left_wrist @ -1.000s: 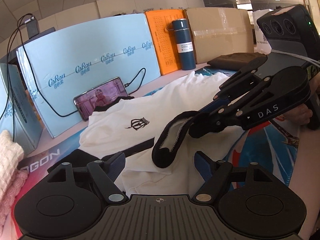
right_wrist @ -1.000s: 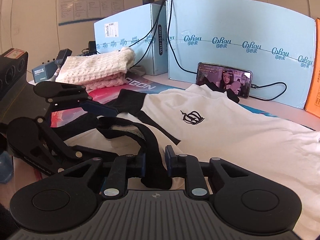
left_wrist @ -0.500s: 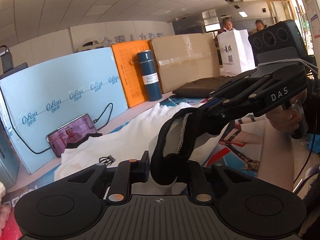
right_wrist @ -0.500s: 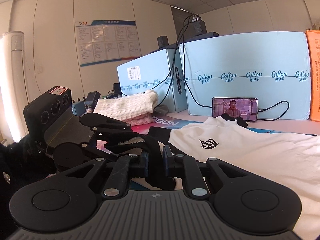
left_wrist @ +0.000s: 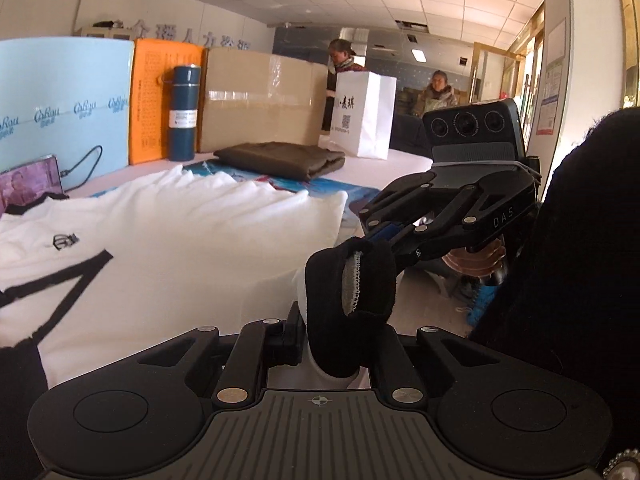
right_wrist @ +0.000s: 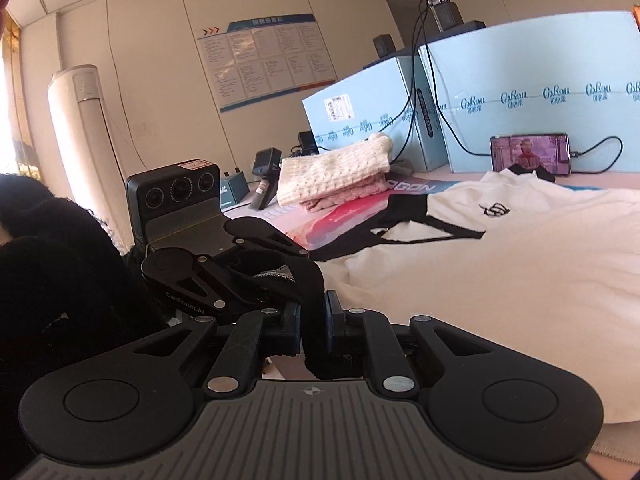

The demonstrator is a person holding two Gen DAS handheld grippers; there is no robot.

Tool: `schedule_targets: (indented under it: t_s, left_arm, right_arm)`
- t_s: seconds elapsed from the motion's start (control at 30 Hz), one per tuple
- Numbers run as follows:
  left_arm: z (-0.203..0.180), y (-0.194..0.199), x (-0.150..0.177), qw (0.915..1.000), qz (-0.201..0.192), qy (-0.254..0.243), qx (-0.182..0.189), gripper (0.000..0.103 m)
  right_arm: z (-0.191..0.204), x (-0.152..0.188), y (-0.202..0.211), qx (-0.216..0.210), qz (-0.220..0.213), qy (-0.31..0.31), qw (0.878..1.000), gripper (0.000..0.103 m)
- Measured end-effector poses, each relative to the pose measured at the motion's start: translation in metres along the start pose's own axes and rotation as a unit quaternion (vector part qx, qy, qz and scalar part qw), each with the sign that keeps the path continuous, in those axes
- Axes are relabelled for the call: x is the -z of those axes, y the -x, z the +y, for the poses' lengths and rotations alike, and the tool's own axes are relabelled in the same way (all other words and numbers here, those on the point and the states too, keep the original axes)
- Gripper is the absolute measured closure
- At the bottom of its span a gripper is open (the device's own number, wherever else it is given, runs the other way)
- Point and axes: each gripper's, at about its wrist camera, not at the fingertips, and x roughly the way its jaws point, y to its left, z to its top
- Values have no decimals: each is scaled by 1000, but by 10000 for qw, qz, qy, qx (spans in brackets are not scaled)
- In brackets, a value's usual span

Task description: Fold clothes

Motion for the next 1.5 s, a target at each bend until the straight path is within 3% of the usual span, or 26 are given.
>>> schedule_targets:
  t_s: [0.07,0.1,0.13,0.17,0.2,0.27,0.33,0.37,0.4,0.43,0.5,0.6,0.63,0.67,0.7,0.73,0.8,0.87,1.07,1.13,1.17,1.2,1.27,1.5]
  left_arm:
    - [3,-6,6,9995,258,130,105,88]
    - [5,-5,7,9992,245,209,250,82]
    - [6,-3,8,9985,212,290,409,77]
    - [7,-1,8,9975,179,371,567,64]
    - [6,1,10,9965,141,411,715,54]
    - [3,9,10,9956,-118,411,834,49]
    - [8,27,8,9947,-604,550,627,44]
    - [12,37,7,9927,-900,666,453,32]
    - [18,50,6,9890,-1211,835,155,22]
    - [24,63,7,9834,-1482,1020,-249,18]
    - [39,84,9,9613,-1758,1514,-1483,13]
    - [60,100,14,9068,-1648,2325,-3108,13]
    - [68,101,17,8886,-1595,2610,-3419,13]
    - [74,103,20,8778,-1557,2798,-3562,13]
    - [78,104,24,8677,-1520,2971,-3683,13]
    - [79,103,26,8641,-1493,3012,-3747,13]
    - [79,100,29,8614,-1437,2997,-3841,13]
    - [77,96,31,8654,-1350,2870,-3880,13]
    - [69,90,31,8717,-1208,2626,-3957,13]
    - [68,88,29,8733,-1213,2556,-3966,13]
    - [68,87,28,8741,-1228,2529,-3960,13]
    - [69,86,27,8746,-1238,2515,-3955,13]
    - [72,85,24,8759,-1227,2472,-3958,13]
    - [86,84,15,8750,-1167,2294,-4101,13]
  right_arm:
    - [1,8,-2,7,139,-103,9999,80]
    - [1,10,-2,-11,180,-142,9997,70]
    - [2,11,0,-77,156,-153,9997,50]
    - [2,11,2,-129,112,-162,9997,41]
    - [2,10,6,-131,25,-164,9998,40]
    - [-4,5,14,80,-166,-200,9996,33]
    - [-12,1,21,406,-384,-279,9980,29]
    - [-18,-1,25,691,-521,-382,9955,28]
    - [-23,-2,30,975,-657,-484,9919,27]
    - [-29,-3,34,1258,-793,-586,9871,27]
    - [-42,-4,47,1942,-1138,-853,9706,26]
    - [-58,2,68,3100,-1598,-1248,9289,26]
    - [-62,5,74,3541,-1682,-1383,9095,25]
    - [-67,9,80,3972,-1762,-1515,8878,25]
    - [-71,13,86,4385,-1825,-1659,8642,25]
    - [-76,18,92,4732,-1852,-1841,8413,25]
    - [-88,28,105,5102,-1866,-2324,8067,25]
    - [-102,37,116,5020,-1876,-2897,7930,25]
    - [-104,34,109,4828,-1622,-3150,8009,26]
    - [-103,27,96,4993,-1358,-2919,8044,33]
    - [-103,24,89,5105,-1218,-2785,8043,45]
    - [-103,21,84,5252,-1075,-2637,8019,70]
    - [-103,20,75,5444,-825,-2409,7992,96]
    - [-76,28,83,5637,-586,-2168,7949,99]
